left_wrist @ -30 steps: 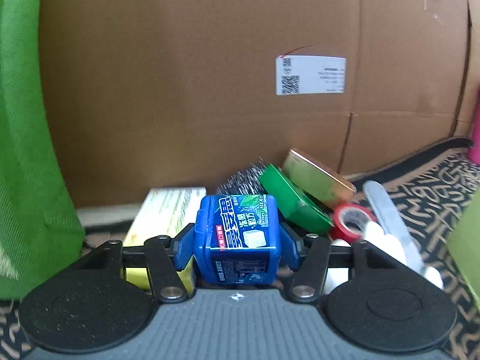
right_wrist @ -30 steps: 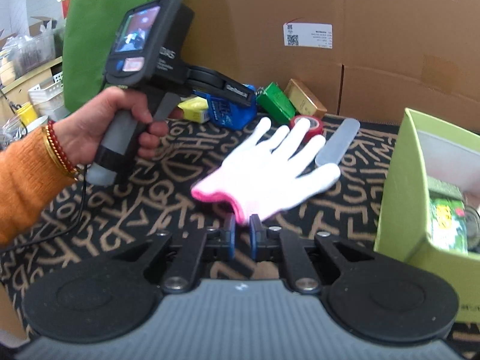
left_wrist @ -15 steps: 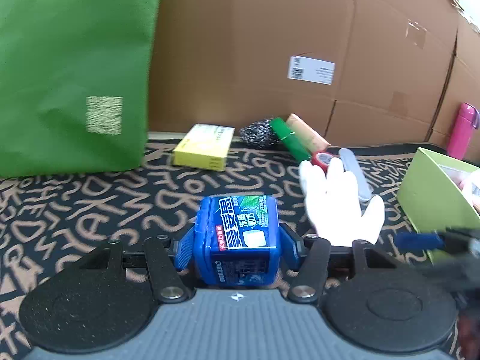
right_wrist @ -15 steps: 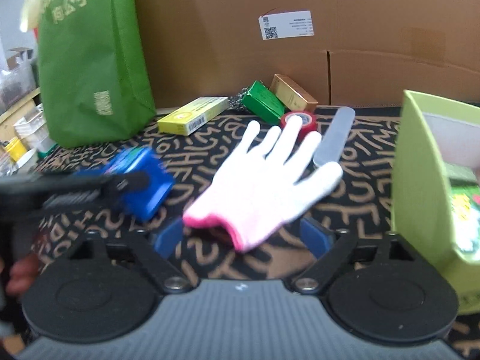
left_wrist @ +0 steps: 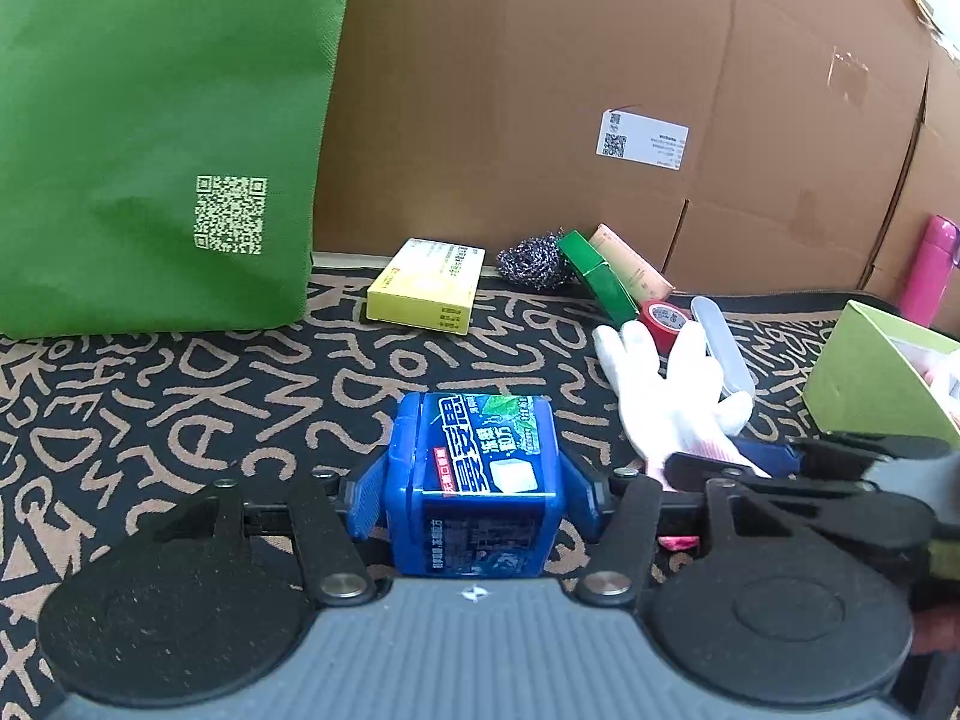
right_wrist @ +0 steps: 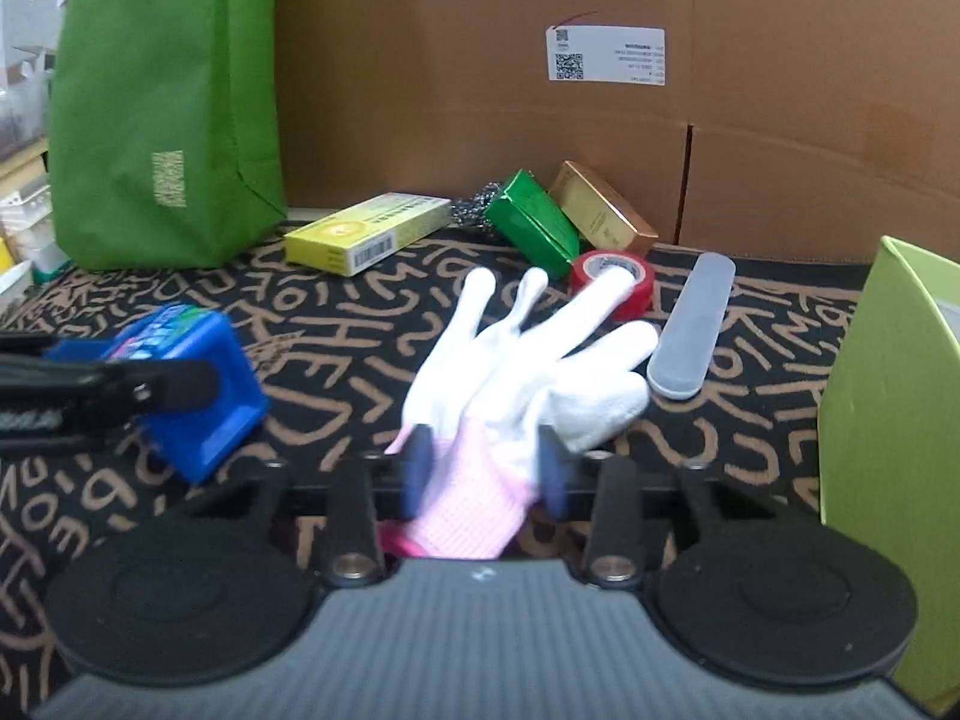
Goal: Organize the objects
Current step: 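Grasp the white glove by its pink cuff with the right gripper while the left grasps the blue container, then carry the glove and blue container into the shoebox and open both grippers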
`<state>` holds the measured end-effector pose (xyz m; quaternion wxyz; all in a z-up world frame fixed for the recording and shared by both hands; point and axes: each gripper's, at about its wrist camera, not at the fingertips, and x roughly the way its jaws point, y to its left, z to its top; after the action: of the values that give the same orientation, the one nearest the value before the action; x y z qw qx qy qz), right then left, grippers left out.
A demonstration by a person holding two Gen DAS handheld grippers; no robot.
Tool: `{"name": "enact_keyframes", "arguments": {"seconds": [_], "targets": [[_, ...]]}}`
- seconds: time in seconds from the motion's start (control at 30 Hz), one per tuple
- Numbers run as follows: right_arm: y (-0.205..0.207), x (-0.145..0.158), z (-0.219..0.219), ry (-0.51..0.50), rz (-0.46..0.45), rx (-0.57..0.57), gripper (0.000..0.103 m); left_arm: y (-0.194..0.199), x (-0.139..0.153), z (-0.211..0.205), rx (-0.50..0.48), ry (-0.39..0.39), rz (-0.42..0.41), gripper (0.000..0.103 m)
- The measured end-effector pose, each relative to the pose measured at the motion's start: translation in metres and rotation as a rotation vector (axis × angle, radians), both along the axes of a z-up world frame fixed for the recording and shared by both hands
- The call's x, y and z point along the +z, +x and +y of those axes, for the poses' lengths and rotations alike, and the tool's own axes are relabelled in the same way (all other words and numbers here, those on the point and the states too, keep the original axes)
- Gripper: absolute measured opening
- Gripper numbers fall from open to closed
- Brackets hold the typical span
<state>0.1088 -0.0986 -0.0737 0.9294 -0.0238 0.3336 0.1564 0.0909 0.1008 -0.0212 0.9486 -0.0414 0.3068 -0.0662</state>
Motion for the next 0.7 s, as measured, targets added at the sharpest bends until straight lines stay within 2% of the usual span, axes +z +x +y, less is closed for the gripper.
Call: {"name": "enact_keyframes", "arguments": {"seconds": [0.07, 0.17, 0.27, 0.4, 0.53, 0.7], "targets": [[-0.006, 0.001, -0.003, 0.004, -0.001, 0.015, 0.016, 0.002, -0.001, -0.001, -0.002, 0.002, -0.001, 0.064], [-0.017, 0.003, -0.002, -0.005, -0.012, 0.038, 0.012, 0.004, -0.002, -0.001, 0.009, 0.01, 0.002, 0.068], [-0.028, 0.013, -0.003, 0.002, -0.04, 0.062, 0.011, 0.009, -0.005, 0.0, 0.02, -0.003, 0.013, 0.069], [-0.047, 0.036, -0.009, -0.005, -0.127, 0.077, 0.011, 0.015, -0.01, -0.002, 0.011, -0.013, 0.031, 0.066], [-0.06, 0.058, -0.018, 0.016, -0.204, 0.072, 0.011, 0.015, -0.01, -0.009, -0.006, 0.007, 0.027, 0.063], [-0.075, 0.077, -0.035, 0.041, -0.275, 0.05, 0.011, 0.013, -0.007, -0.02, -0.038, -0.004, 0.034, 0.063]]}}
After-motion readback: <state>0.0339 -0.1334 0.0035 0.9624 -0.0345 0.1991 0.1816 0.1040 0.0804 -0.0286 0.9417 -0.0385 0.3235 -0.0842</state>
